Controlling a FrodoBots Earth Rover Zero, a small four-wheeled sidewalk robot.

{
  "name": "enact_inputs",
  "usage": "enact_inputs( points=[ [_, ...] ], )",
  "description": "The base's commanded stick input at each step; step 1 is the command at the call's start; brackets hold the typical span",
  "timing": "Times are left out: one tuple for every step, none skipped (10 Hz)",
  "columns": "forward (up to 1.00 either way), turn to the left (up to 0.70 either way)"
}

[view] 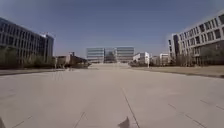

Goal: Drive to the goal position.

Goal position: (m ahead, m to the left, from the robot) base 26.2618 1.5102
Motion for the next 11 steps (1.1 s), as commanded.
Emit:
enact_inputs(
  points=[
    [0.70, 0.00],
    [0.70, 0.00],
    [0.70, 0.00],
    [0.70, 0.00],
    [0.70, 0.00],
    [0.70, 0.00],
    [0.70, 0.00],
    [0.70, 0.00],
    [0.70, 0.00],
    [0.70, 0.00],
    [0.70, 0.00]
  ],
)
